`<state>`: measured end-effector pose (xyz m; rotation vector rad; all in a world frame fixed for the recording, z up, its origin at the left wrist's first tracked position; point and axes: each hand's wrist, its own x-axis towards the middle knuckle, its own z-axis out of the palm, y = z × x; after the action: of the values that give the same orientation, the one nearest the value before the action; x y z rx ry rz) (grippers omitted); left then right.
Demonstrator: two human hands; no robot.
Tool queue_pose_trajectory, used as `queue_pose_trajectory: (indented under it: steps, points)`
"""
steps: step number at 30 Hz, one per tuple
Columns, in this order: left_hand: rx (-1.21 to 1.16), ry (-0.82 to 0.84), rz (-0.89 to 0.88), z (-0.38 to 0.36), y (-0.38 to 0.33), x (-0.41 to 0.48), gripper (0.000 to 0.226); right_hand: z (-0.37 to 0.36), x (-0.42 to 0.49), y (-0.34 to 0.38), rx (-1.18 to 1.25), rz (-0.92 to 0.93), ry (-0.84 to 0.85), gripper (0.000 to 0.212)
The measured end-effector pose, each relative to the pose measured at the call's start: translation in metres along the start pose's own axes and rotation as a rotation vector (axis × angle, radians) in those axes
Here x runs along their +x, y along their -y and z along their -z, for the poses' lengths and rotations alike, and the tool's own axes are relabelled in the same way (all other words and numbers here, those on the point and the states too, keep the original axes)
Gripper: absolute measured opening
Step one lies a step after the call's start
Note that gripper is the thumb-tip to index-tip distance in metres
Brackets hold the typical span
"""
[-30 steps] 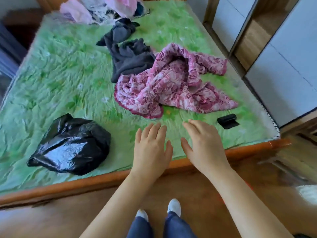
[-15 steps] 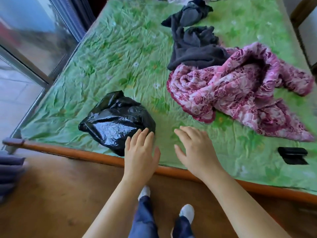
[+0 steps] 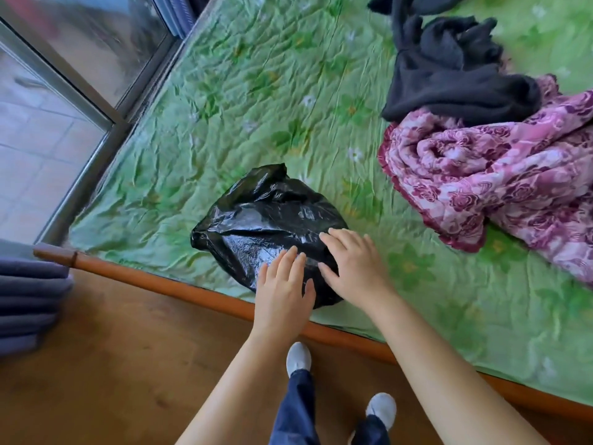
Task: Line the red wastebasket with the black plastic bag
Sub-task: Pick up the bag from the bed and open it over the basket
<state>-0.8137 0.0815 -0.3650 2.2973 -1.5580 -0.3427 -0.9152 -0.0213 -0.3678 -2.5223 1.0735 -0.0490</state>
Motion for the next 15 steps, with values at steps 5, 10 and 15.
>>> queue_pose_trajectory:
  steps: [5, 10, 15]
  points:
    - [-0.017, 0.028, 0.059, -0.008, 0.024, 0.011, 0.042, -0.034, 0.033, -0.001, 0.034, -0.011, 0.021, 0.054]
    - [-0.04, 0.028, 0.081, -0.01, 0.039, 0.017, 0.042, -0.057, 0.05, -0.004, 0.092, -0.063, -0.031, 0.054]
    - [-0.053, 0.031, 0.076, -0.01, 0.047, 0.021, 0.042, -0.074, 0.055, -0.005, 0.145, -0.083, -0.075, 0.028]
